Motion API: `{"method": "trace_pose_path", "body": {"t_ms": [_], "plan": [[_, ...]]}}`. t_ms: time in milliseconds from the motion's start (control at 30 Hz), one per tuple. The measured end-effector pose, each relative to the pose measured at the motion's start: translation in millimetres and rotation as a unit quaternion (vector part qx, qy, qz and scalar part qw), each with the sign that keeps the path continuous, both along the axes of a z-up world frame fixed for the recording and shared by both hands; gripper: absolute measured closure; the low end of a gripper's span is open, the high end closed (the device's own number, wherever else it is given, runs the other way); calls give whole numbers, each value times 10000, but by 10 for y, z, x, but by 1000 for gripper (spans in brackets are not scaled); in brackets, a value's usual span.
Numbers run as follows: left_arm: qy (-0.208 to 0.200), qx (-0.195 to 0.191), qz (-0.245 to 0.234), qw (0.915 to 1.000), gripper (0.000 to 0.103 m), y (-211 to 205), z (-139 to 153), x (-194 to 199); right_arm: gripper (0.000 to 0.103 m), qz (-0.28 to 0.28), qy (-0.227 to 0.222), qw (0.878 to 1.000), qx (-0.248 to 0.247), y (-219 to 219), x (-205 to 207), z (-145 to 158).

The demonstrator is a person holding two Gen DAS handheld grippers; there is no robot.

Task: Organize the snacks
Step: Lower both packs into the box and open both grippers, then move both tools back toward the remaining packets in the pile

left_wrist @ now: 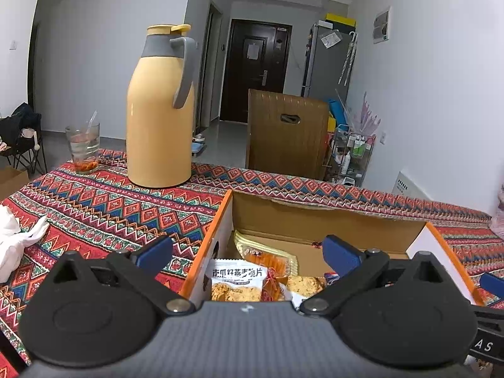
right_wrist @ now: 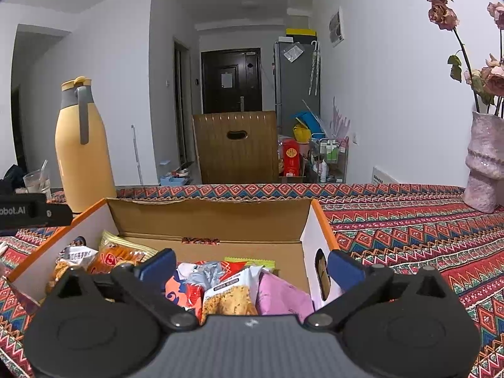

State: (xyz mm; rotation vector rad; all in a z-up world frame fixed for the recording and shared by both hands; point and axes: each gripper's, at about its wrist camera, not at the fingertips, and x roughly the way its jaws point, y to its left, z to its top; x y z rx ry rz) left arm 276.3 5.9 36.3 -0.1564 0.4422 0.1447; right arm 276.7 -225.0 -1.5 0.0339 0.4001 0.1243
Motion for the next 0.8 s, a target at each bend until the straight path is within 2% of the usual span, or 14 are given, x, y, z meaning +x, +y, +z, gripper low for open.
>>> {"method": "trace_pose_path", "body": {"t_ms": [400, 800], "plan": [[-157, 90, -15, 9998, 0, 3, 336, -318, 0, 23, -317, 9994, -137, 30, -320, 332], [-118, 177, -92, 9997, 0, 92, 371, -882, 0, 186, -373, 9990, -168, 90, -892, 457]]}}
